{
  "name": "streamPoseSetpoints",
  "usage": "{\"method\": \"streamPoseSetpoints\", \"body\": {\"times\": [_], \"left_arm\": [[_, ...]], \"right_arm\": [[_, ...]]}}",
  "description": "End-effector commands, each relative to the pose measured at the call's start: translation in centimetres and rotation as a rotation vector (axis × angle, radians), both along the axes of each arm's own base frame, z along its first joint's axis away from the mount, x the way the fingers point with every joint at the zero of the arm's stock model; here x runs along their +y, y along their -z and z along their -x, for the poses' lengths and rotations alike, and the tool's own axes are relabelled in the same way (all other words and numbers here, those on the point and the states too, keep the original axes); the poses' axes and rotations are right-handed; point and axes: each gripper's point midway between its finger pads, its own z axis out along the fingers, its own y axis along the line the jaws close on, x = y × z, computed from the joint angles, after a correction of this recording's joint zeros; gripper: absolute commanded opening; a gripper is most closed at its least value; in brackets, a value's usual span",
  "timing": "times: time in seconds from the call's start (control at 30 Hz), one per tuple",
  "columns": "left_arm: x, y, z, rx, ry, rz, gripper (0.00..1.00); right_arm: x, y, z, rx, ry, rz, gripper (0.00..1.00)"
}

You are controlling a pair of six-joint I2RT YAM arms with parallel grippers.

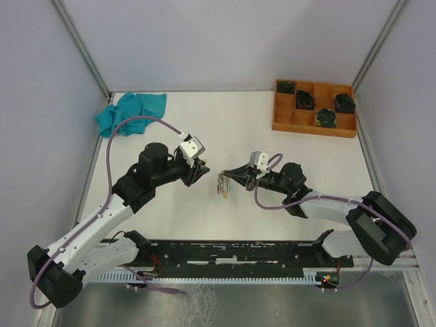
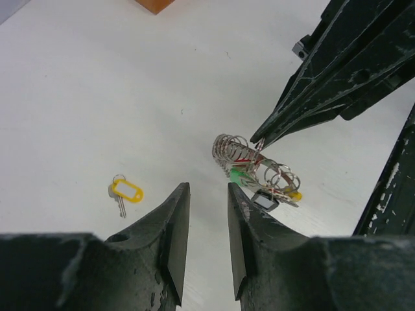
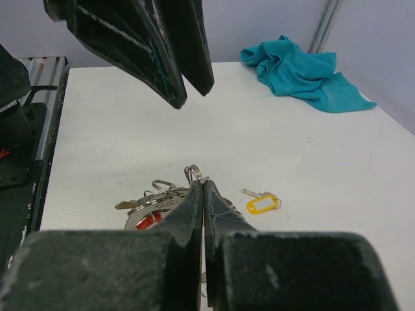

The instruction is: Put the keys on the keyring

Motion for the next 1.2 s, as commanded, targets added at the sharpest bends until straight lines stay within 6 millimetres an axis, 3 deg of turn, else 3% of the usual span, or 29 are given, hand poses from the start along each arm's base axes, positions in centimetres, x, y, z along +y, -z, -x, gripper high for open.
{"method": "streamPoseSetpoints", "body": {"times": [0.0,0.4,0.73,1.17], "left_arm": [[-1.0,-1.2,-1.1,-0.084,0.035,0.135,0.37],[-2.5,0.6,0.0,-0.185,0.202,0.149,0.39],[-3.3,0.9,1.5,-0.252,0.333,0.152,0.4],[-3.9,0.7,1.4,-0.256,0.362,0.154,0.31]], "right_arm": [[-0.4,-4.0,0.2,-0.097,-0.001,-0.101,0.01],[-0.6,-5.0,0.7,-0.116,-0.013,-0.115,0.01],[-0.5,-5.4,0.9,-0.125,-0.031,-0.119,0.01],[-0.3,-5.8,1.1,-0.126,-0.048,-0.127,0.01]]}}
